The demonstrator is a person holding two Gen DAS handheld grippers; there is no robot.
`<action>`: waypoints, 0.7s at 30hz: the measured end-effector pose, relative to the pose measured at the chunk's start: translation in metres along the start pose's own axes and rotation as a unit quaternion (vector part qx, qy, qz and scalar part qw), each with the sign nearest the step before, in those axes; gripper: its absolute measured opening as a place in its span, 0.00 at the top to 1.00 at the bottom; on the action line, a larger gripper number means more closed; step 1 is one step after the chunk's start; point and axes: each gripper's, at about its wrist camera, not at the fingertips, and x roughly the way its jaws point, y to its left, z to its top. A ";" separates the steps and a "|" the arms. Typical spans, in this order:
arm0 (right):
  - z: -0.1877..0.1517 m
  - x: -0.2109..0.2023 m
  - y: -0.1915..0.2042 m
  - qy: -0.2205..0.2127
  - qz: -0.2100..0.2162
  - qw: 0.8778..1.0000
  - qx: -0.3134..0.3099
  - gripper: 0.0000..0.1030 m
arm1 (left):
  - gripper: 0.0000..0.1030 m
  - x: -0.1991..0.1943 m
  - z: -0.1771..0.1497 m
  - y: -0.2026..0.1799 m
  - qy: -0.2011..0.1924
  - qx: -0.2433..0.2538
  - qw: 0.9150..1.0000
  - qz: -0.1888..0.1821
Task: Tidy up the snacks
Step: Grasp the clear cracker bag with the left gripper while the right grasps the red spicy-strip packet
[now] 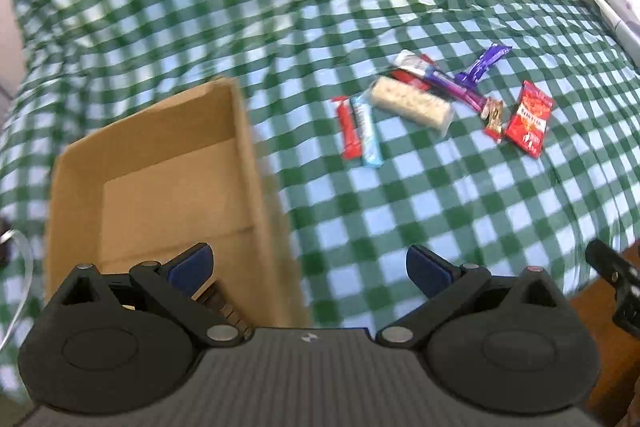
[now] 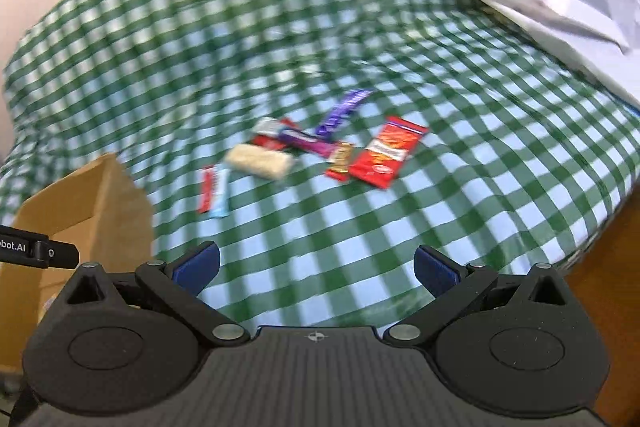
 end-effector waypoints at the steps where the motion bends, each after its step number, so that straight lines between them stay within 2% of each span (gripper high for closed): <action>1: 0.004 0.008 -0.005 0.002 -0.004 1.000 0.004 0.01 | 0.00 0.011 0.009 -0.004 0.001 -0.002 1.000 -0.008; 8: 0.037 0.080 -0.041 0.004 -0.035 0.999 0.021 0.01 | 0.00 0.105 0.076 -0.023 0.046 -0.024 0.998 -0.021; 16: 0.071 0.173 -0.081 0.018 -0.058 0.995 0.082 0.01 | 0.00 0.187 0.131 -0.054 0.096 -0.109 0.988 -0.054; 21: 0.092 0.227 -0.082 0.012 -0.087 0.994 0.060 0.01 | 0.00 0.227 0.157 -0.076 0.116 -0.151 0.981 -0.041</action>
